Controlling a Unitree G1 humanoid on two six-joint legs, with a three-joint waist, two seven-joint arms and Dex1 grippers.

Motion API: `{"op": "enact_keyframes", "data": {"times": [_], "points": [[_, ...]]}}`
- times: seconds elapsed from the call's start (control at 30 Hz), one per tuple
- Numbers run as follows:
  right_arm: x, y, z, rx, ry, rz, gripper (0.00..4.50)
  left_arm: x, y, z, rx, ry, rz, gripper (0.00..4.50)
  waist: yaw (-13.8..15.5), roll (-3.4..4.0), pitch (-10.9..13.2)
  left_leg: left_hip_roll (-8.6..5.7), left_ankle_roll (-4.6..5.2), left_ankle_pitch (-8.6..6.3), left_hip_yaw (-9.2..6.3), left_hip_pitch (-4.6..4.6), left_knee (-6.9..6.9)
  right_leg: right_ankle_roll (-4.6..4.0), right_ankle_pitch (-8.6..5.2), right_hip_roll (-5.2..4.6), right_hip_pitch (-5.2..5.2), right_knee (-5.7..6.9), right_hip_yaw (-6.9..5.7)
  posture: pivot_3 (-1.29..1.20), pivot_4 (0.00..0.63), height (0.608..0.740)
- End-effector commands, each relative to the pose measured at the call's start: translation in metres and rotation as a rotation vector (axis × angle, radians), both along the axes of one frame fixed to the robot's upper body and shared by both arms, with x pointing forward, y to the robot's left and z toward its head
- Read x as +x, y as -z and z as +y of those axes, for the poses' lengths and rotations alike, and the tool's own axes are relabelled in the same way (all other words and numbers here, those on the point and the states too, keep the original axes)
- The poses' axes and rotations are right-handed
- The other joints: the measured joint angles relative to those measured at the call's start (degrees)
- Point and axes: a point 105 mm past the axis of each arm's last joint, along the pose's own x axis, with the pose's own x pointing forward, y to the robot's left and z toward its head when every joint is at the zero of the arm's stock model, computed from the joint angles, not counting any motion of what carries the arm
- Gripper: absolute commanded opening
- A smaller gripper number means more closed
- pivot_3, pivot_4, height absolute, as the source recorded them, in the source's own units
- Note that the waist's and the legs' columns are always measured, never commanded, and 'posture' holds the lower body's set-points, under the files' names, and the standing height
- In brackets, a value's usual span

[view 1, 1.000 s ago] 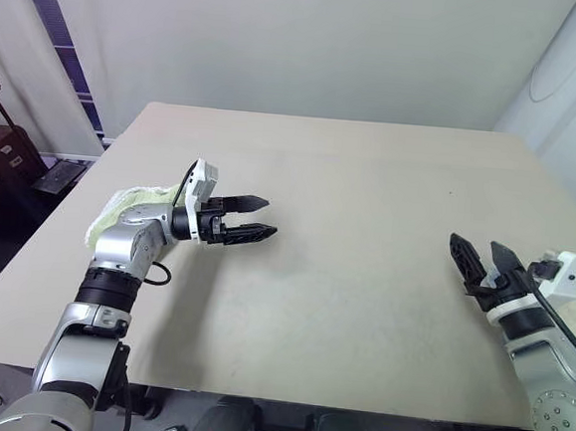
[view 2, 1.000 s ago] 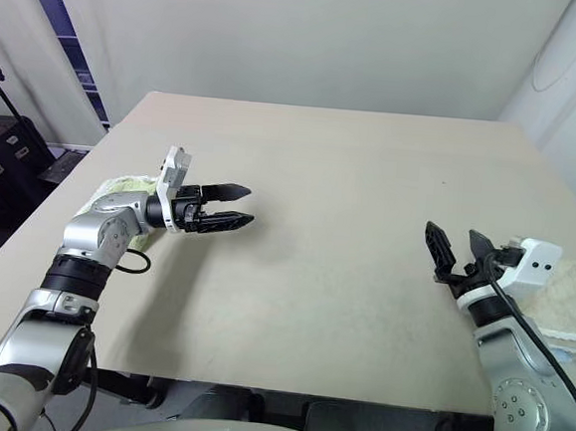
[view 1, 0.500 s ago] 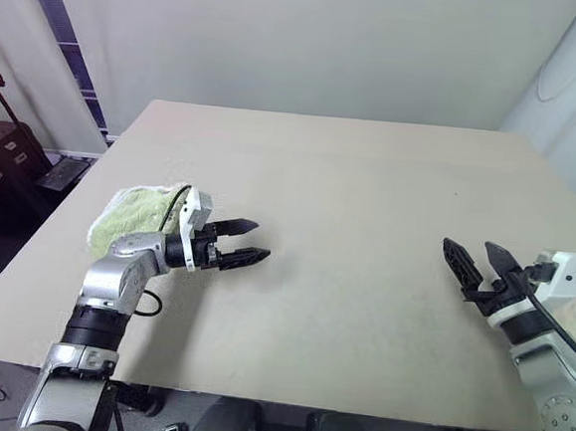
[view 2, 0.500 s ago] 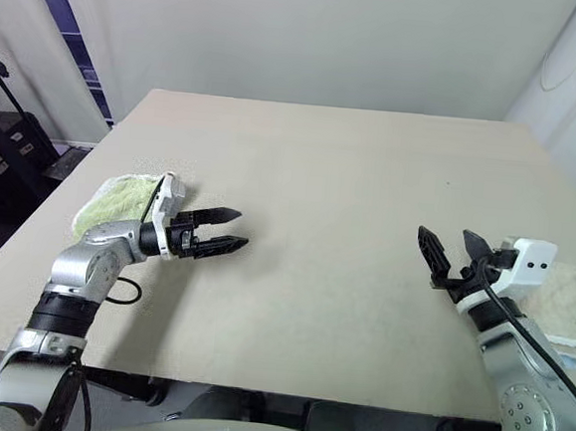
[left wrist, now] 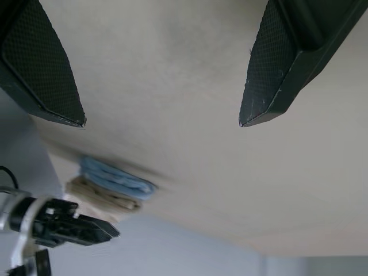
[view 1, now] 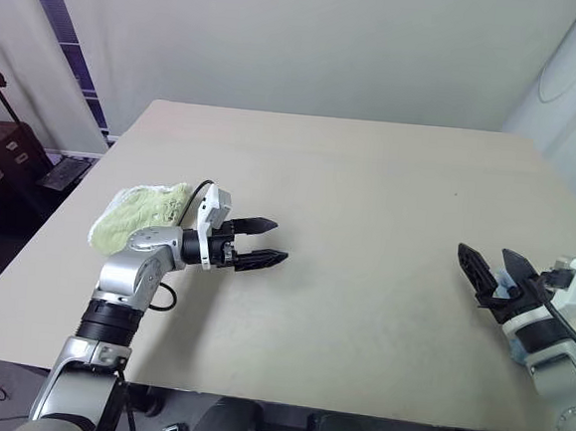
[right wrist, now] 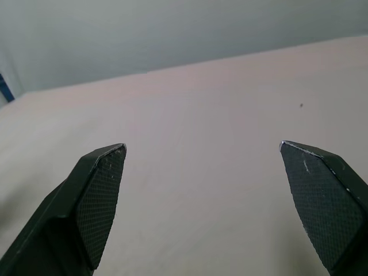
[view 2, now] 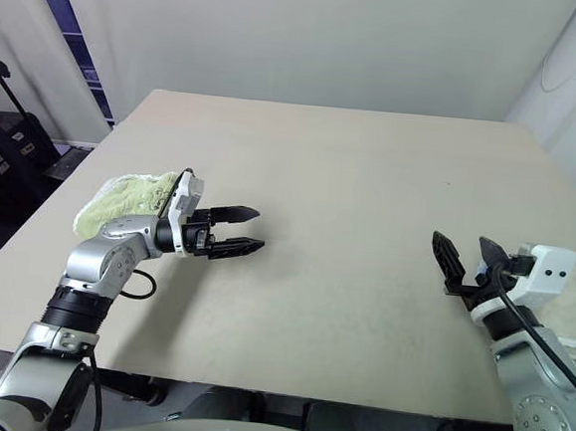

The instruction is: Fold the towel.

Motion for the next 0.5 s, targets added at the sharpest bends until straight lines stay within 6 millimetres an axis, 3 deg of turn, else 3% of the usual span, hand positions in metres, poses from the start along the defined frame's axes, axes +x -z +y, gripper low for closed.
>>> {"op": "enact_keyframes", "data": {"times": [0.03, 0.17, 0.37, 0.5], "points": [[-0.008, -0.020, 0.005, -0.020, -0.003, -0.062, 4.47, 0.004, -0.007, -0.007, 0.006, 0.019, -0.043, 4.50, 0.0, 0.00, 0.0, 0.00, 0.00, 0.00, 0.00, 0.00, 0.00, 0.00, 0.00, 0.00, 0.01, 0.00, -0.01, 0.00, 0.000, 0.731], [-0.014, -0.020, 0.023, -0.026, -0.045, -0.055, 4.47, 0.006, -0.007, -0.011, -0.005, 0.039, -0.040, 4.50, 0.0, -0.01, 0.0, 0.05, 0.00, 0.00, -0.01, 0.00, 0.00, 0.00, -0.01, 0.00, 0.17, -0.01, -0.05, 0.00, 0.000, 0.731], [-0.011, -0.025, 0.034, -0.061, -0.108, -0.067, 4.47, 0.014, 0.000, -0.008, 0.036, 0.023, -0.084, 4.50, -0.1, 0.00, 0.0, 0.05, -0.12, -0.08, 0.01, 0.04, 0.03, -0.03, 0.00, -0.10, 0.27, -0.17, -0.15, 0.00, 0.000, 0.731], [-0.006, -0.031, 0.038, -0.067, -0.143, -0.088, 4.47, 0.021, -0.009, 0.001, -0.003, -0.027, -0.087, 4.50, 0.0, -0.01, 0.0, 0.09, -0.07, -0.09, -0.03, -0.01, -0.07, -0.03, 0.02, -0.09, 0.26, -0.43, -0.24, 0.00, 0.000, 0.731]]}}
